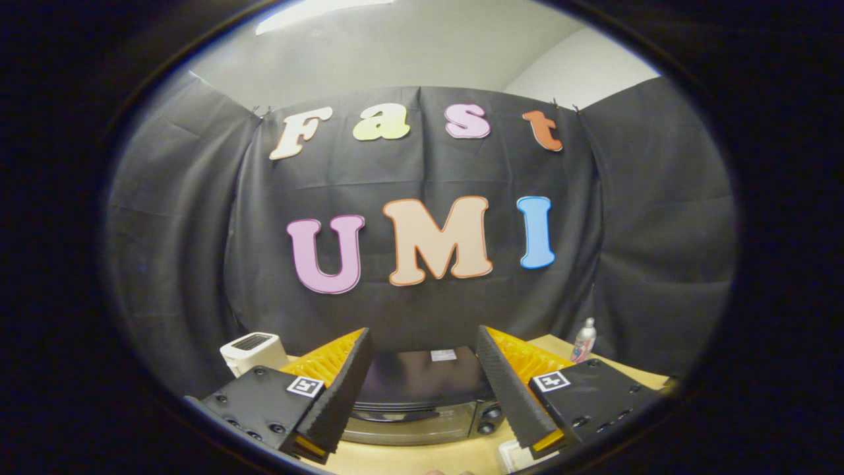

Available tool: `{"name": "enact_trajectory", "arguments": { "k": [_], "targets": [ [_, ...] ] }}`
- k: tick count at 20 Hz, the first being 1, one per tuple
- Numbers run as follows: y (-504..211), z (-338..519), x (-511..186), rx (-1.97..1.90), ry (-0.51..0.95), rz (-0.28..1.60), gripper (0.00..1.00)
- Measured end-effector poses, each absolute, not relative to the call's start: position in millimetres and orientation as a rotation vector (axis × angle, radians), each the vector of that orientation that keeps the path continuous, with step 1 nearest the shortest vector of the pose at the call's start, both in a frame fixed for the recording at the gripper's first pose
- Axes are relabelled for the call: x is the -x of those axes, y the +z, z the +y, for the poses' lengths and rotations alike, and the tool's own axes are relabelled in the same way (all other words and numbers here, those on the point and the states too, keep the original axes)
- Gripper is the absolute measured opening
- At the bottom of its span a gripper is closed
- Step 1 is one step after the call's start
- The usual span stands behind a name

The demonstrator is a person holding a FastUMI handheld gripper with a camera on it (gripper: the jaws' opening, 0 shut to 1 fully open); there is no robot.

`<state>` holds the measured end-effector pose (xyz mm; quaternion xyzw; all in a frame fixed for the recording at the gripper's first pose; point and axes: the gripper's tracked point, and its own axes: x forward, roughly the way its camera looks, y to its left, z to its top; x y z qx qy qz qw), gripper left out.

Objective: Open the toaster oven, put the food inside, and close the toaster oven door.

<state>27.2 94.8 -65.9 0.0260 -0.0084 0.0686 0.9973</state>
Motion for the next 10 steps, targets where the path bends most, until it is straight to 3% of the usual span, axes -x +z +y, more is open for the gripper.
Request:
{"name": "enact_trajectory", "arguments": {
  "k": [10],
  "targets": [
    [-158, 116, -76, -0.135, 0.163, 0.100, 0.99]
  ]
}}
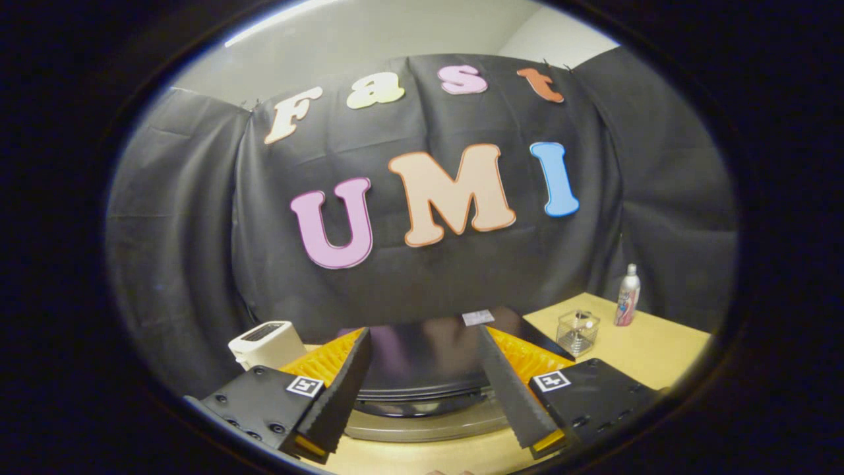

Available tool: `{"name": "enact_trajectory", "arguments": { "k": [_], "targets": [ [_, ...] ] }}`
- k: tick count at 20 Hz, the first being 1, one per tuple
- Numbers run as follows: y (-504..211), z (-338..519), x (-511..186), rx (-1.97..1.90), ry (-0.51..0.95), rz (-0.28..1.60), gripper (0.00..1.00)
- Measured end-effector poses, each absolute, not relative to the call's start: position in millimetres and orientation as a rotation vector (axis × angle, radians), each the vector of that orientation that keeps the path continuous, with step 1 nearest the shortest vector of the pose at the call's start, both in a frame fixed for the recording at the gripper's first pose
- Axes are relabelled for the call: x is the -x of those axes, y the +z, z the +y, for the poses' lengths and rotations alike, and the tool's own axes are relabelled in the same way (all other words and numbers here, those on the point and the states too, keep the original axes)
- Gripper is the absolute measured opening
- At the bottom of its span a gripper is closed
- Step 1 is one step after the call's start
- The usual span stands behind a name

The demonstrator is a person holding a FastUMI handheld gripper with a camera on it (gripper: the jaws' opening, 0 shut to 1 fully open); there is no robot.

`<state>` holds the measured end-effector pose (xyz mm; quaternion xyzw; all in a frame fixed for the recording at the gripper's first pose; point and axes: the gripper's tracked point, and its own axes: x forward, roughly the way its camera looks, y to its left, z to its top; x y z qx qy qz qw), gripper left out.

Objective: Open the toaster oven, put the food inside, and close the toaster oven door.

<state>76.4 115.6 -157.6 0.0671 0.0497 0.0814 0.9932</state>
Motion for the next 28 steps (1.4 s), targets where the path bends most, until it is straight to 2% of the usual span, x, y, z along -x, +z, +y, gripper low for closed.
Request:
{"name": "enact_trajectory", "arguments": {
  "k": [9, 10, 16, 28],
  "targets": [
    [-235, 130, -75, -0.014, 0.180, 0.243, 0.99],
    [-224, 131, -74, -0.006, 0.179, 0.193, 0.99],
    [-231, 126, -62, -0.021, 0.150, 0.195, 0.98],
    [-250, 108, 0, -0.047, 0.184, 0.275, 0.97]
  ]
}}
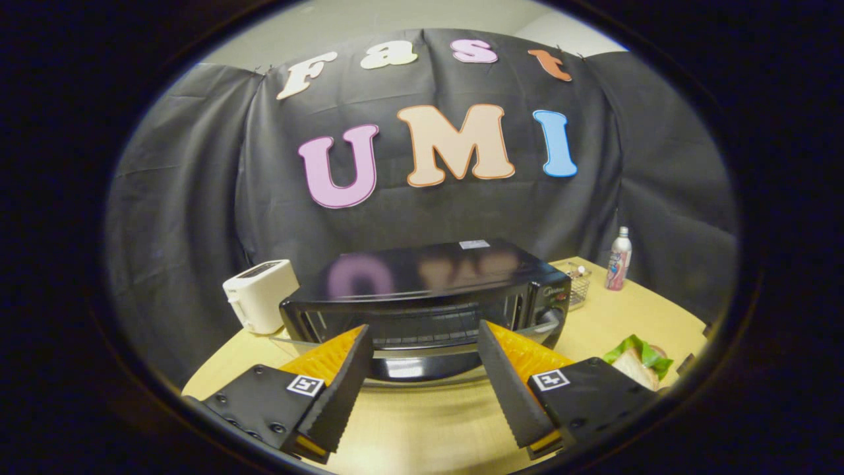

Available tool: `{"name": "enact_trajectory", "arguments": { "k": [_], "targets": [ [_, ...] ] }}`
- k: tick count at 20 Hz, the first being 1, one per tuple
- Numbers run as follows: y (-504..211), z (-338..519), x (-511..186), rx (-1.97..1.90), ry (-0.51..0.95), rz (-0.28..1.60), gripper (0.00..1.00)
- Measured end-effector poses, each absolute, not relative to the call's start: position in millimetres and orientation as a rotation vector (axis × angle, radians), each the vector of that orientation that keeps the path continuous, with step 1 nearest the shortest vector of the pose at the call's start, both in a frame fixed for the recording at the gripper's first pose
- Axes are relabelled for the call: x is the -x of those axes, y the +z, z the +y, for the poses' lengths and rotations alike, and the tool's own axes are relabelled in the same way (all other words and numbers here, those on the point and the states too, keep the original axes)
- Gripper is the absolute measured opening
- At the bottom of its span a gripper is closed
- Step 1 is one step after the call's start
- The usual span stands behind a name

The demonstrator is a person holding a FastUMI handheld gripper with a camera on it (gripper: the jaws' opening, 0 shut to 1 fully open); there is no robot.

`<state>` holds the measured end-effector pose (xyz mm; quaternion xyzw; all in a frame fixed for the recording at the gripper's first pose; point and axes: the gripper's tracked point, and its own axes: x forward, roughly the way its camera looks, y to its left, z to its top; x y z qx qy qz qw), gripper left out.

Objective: Open the toaster oven, put the food inside, and close the toaster oven door.

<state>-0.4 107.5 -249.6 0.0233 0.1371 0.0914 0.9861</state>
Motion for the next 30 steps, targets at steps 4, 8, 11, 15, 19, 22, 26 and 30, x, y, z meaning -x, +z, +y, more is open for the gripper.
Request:
{"name": "enact_trajectory", "arguments": {
  "k": [4, 8, 11, 15, 19, 22, 26, 30],
  "targets": [
    [-268, 99, 30, -0.001, 0.197, 0.342, 0.97],
    [-290, 90, 53, 0.004, 0.200, 0.425, 0.96],
    [-305, 85, 65, 0.018, 0.200, 0.474, 0.95],
    [-329, 75, 80, 0.046, 0.202, 0.561, 0.93],
    [-377, 64, 100, 0.025, 0.198, 0.746, 0.92],
    [-400, 62, 103, 0.008, 0.185, 0.830, 0.92],
    [-405, 61, 106, 0.089, 0.211, 0.838, 0.92],
    [-405, 61, 106, 0.058, 0.234, 0.859, 0.91]
  ]
}}
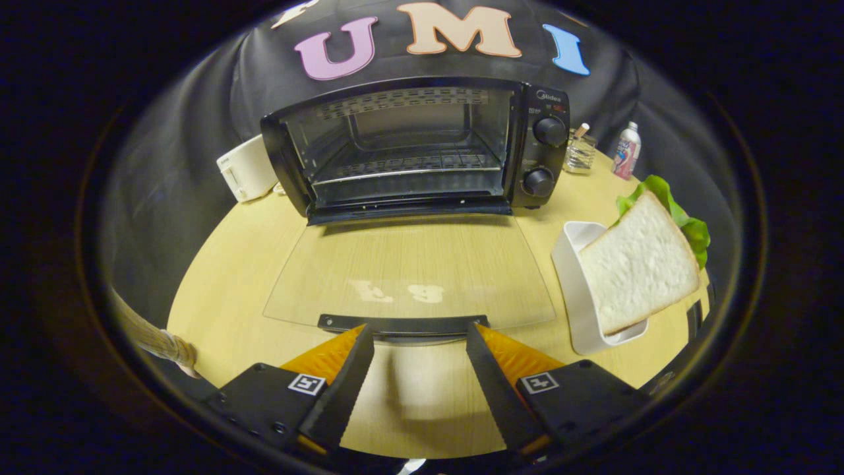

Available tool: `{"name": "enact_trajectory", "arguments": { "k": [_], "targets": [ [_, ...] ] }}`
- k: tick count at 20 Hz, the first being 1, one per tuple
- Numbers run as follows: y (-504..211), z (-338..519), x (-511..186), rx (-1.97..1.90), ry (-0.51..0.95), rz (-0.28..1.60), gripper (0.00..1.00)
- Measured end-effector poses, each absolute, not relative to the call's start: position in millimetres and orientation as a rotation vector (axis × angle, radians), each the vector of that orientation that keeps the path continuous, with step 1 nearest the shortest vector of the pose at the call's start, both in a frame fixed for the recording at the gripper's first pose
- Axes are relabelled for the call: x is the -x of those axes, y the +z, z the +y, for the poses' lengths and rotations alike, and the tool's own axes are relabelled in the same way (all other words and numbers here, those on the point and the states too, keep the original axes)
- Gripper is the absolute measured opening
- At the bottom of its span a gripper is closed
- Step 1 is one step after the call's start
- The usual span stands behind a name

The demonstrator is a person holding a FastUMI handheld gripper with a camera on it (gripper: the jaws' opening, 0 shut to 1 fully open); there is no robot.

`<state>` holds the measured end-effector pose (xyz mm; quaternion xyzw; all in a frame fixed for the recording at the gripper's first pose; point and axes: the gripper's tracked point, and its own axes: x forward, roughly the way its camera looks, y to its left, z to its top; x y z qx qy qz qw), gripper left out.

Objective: Open the toaster oven, put the food inside, and close the toaster oven door.

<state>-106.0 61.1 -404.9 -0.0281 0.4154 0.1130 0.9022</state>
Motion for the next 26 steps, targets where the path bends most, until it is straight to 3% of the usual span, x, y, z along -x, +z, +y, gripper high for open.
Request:
{"name": "enact_trajectory", "arguments": {
  "k": [14, 22, 26],
  "targets": [
    [-321, 53, 116, -0.056, 0.529, 0.899, 0.86],
    [-239, -55, 90, 0.037, 0.458, 0.847, 0.86],
    [-239, -108, 57, 0.151, 0.375, 0.836, 0.86]
  ]
}}
